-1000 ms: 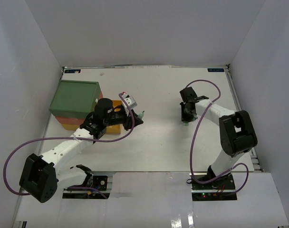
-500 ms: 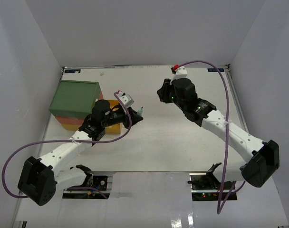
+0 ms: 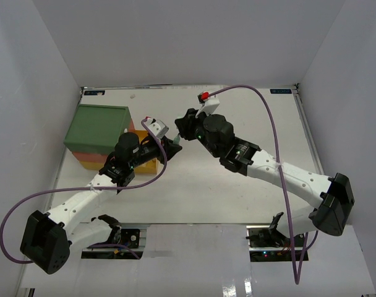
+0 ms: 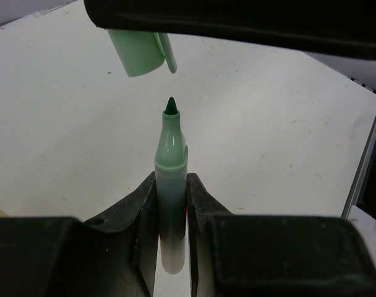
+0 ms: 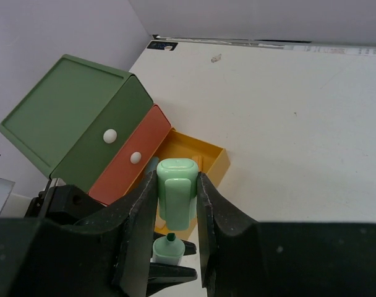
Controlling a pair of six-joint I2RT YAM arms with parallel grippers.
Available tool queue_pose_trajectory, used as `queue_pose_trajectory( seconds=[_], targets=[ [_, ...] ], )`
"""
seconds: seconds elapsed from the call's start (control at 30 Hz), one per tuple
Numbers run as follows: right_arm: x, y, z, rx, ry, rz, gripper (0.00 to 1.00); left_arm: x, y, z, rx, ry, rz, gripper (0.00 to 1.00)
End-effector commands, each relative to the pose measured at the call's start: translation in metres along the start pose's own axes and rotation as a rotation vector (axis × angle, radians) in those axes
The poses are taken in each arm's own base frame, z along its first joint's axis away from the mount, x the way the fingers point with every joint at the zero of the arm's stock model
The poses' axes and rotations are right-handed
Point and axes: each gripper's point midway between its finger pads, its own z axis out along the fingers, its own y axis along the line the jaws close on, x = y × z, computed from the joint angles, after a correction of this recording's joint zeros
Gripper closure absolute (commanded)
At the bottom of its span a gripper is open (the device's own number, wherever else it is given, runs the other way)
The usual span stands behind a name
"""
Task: Sort the stationery into containers
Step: Close the pen cap on the pen.
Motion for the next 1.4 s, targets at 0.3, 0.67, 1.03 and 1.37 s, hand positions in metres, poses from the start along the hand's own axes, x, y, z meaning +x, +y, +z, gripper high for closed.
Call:
queue_pose_trajectory(
  seconds=[0.3, 0.67, 1.03, 1.37],
  targets=[
    [-0.026, 0.016, -0.003, -0.006, -0.103, 0.030, 0.87, -0.009, 0.002, -0.003, -0.026, -0.034, 0.010, 1.00],
    [-0.015, 0.017, -0.001, -0.004, -0.074, 0.019, 0.87, -0.009, 0.004, -0.003, -0.039, -0.036, 0.005, 1.00],
    [-0.005, 0.017, -0.003, -0.002, -0.046, 0.027, 0.87, -0.009, 0.006, -0.003, -0.048, -0.038, 0.006, 1.00],
    [0.008, 0.016, -0.004, 0.003, -0.020, 0.026, 0.87, -0.014, 0.007, -0.007, -0.069, -0.066, 0.008, 1.00]
  ],
)
